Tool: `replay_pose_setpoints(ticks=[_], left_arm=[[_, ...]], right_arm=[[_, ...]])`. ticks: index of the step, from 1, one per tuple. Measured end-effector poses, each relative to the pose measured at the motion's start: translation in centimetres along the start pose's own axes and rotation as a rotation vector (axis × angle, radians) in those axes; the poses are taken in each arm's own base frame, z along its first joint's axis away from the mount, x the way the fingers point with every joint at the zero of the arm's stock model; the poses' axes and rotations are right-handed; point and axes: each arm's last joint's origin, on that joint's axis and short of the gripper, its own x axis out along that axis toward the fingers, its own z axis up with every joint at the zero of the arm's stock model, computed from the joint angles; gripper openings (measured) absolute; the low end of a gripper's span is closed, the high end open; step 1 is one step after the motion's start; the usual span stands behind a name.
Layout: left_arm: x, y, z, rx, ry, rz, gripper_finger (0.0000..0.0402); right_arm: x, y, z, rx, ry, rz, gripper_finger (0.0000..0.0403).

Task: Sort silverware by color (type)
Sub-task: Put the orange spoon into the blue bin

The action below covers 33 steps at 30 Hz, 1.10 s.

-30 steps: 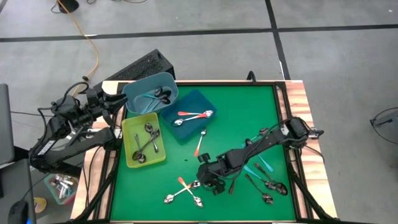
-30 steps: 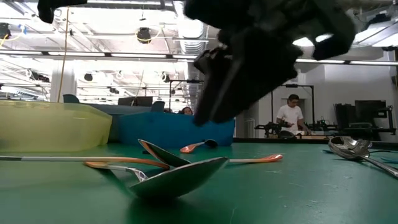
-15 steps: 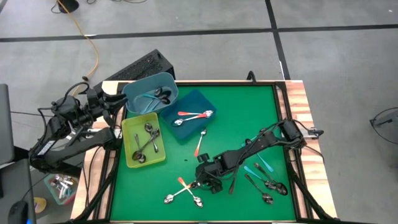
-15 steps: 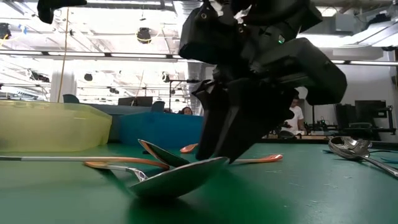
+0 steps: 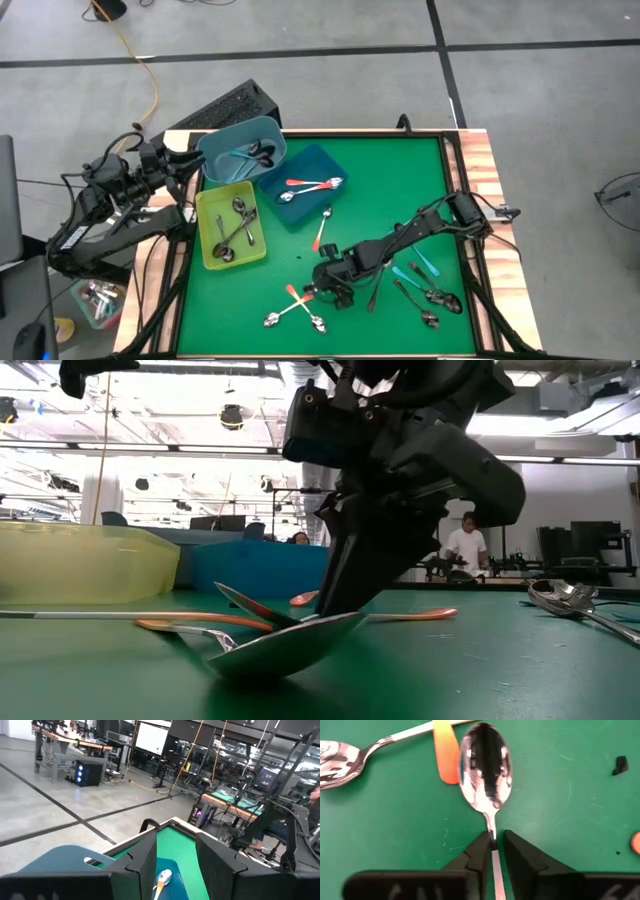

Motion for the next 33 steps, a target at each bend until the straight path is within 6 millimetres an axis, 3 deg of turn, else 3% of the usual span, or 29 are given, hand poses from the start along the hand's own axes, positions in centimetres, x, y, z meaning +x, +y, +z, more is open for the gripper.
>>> replay_pose_setpoints(ticks=[11, 20, 33], left_arm=[[0.0, 0.0, 0.0, -0.001, 0.000, 0.000, 0.0122], [0.0, 0.0, 0.0, -0.002, 0.000, 0.000, 0.0122], [0.0, 0.0, 0.0, -0.002, 0.000, 0.000, 0.0122]], right_arm=[[0.0, -0.2, -0.1, 0.045, 0.008, -0.001, 0.0008], [-0.3, -0.4, 0.2, 0.064, -0.019, -0.036, 0.0006], [-1.8, -1.3, 2.5, 0.035, -0.025, -0.094, 0.0003]])
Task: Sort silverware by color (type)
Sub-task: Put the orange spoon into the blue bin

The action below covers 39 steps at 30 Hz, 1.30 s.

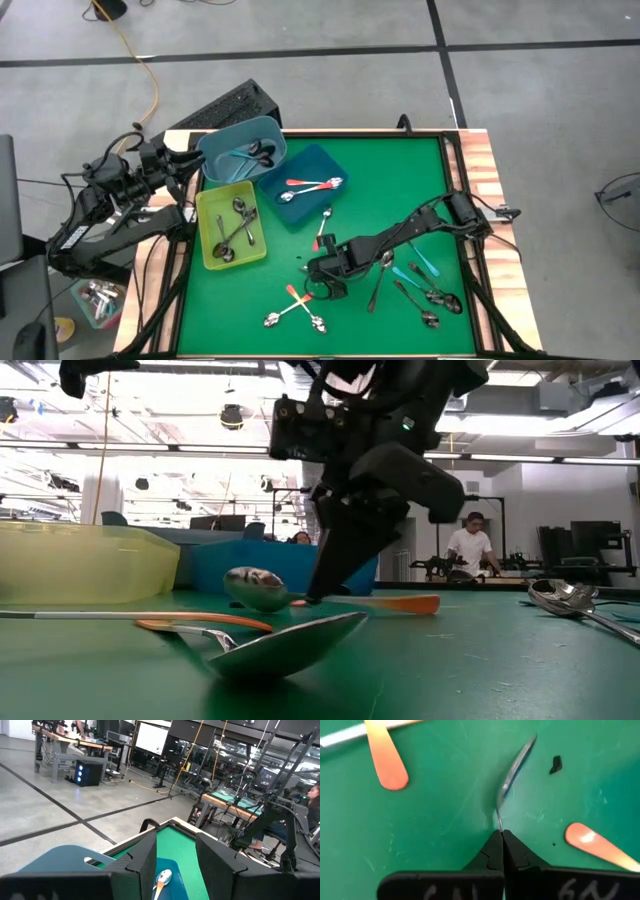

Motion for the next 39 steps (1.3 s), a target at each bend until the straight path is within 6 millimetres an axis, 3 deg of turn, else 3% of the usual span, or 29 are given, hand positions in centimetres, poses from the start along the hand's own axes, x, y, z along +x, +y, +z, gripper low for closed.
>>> replay_pose_setpoints(ticks=[26, 39], left_arm=[[0.0, 0.0, 0.0, 0.001, 0.000, 0.000, 0.0122], [0.0, 0.0, 0.0, 0.001, 0.000, -0.001, 0.0122]], right_arm=[[-2.6, -0.9, 2.0, -0.081, 0.047, -0.022, 0.0001], [-6.0, -4.2, 5.1, -0.212, 0.021, -0.049, 0.0000]])
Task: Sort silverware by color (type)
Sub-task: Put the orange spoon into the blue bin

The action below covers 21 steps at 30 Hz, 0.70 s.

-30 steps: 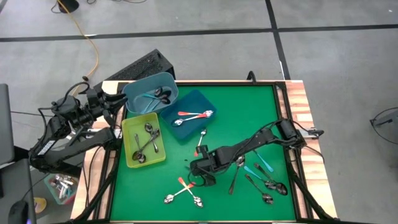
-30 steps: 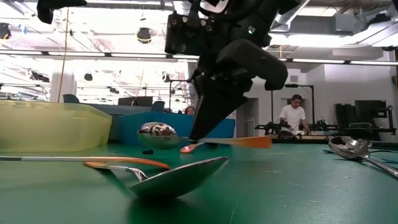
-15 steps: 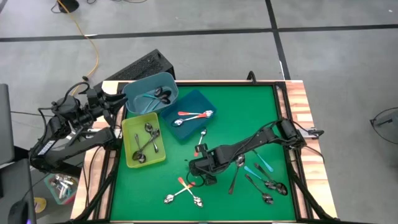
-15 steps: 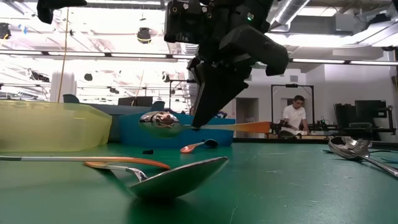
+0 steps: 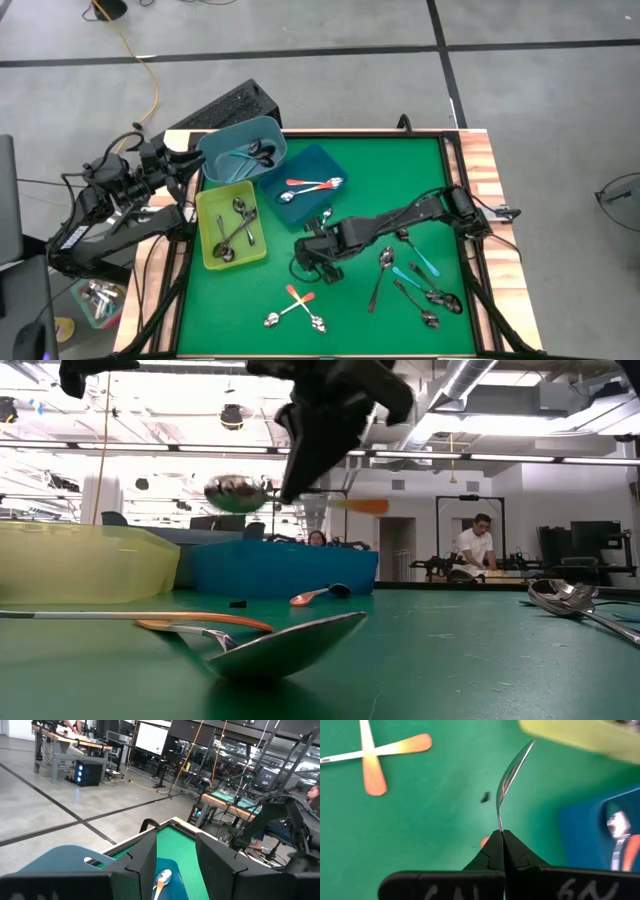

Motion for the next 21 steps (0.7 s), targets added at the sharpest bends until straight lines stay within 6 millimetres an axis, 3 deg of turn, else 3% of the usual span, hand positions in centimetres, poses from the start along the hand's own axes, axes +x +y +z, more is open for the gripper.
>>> replay_pose_setpoints(ticks=[11, 21], left_arm=[[0.0, 0.0, 0.0, 0.021, 0.000, 0.000, 0.0122], [0.0, 0.0, 0.0, 0.020, 0.000, 0.001, 0.0122]], right_arm=[[-2.6, -5.9, 0.1, -0.042, 0.004, -0.154, 0.0000], [-6.1, -11.9, -1.6, 0.025, -0.175, -0.236, 0.0000]])
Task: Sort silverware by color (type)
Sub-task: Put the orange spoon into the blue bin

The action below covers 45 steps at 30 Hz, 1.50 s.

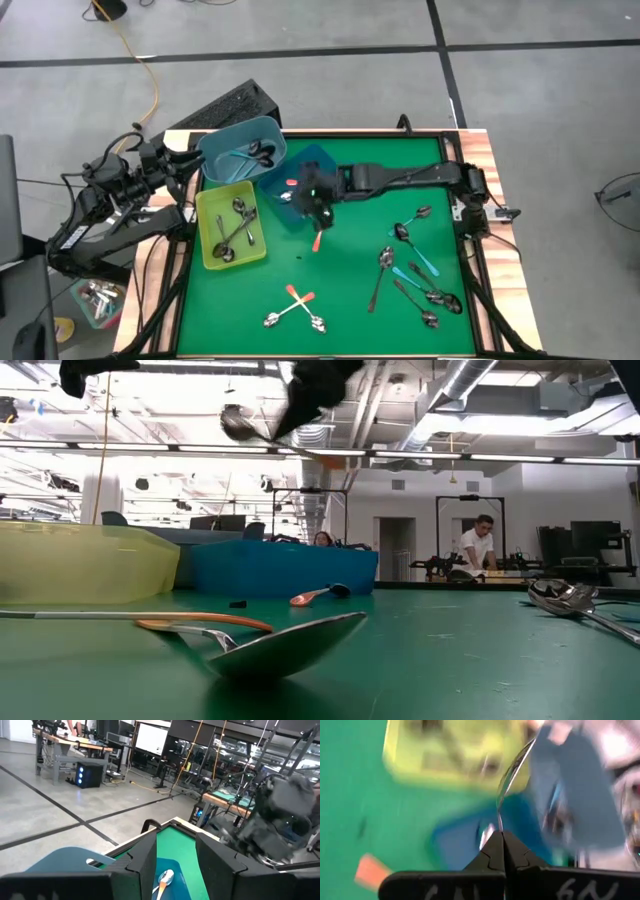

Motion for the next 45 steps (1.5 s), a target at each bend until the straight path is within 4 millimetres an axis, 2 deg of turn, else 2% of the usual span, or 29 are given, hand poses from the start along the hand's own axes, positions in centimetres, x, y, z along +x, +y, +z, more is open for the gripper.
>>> replay_pose_setpoints(ticks=[3, 7, 11, 13, 19, 25, 33, 36, 45], left_arm=[[0.0, 0.0, 0.0, 0.000, 0.003, 0.002, 0.0122], [0.0, 0.0, 0.0, -0.001, 0.001, 0.004, 0.0122], [0.0, 0.0, 0.0, -0.001, 0.002, 0.005, 0.0122], [0.0, 0.0, 0.0, -0.003, 0.002, 0.005, 0.0122], [0.0, 0.0, 0.0, -0.007, 0.002, 0.006, 0.0122], [0.0, 0.0, 0.0, -0.008, 0.001, 0.010, 0.0122], [0.0, 0.2, 0.0, 0.005, -0.016, 0.066, 0.0122], [0.0, 0.2, 0.0, 0.013, -0.017, 0.069, 0.0122], [0.0, 0.2, 0.0, 0.014, -0.016, 0.070, 0.0122]], right_arm=[[-0.2, -1.9, -0.5, 0.036, -0.107, -0.022, 0.0000], [0.8, -3.4, -1.6, 0.057, -0.209, -0.061, 0.0000], [2.3, -4.0, -2.8, 0.078, -0.317, -0.068, 0.0000], [3.2, -4.1, -3.8, 0.093, -0.328, -0.060, 0.0000], [5.5, -4.7, -6.8, 0.183, -0.506, -0.095, 0.0000], [6.1, -6.1, -9.7, 0.302, -0.703, -0.078, 0.0000], [6.9, -6.5, -13.1, 0.398, -0.727, -0.009, 0.0000], [7.3, -6.0, -14.3, 0.423, -0.734, -0.012, 0.0000], [7.4, -6.1, -16.4, 0.447, -0.763, 0.019, 0.0000]])
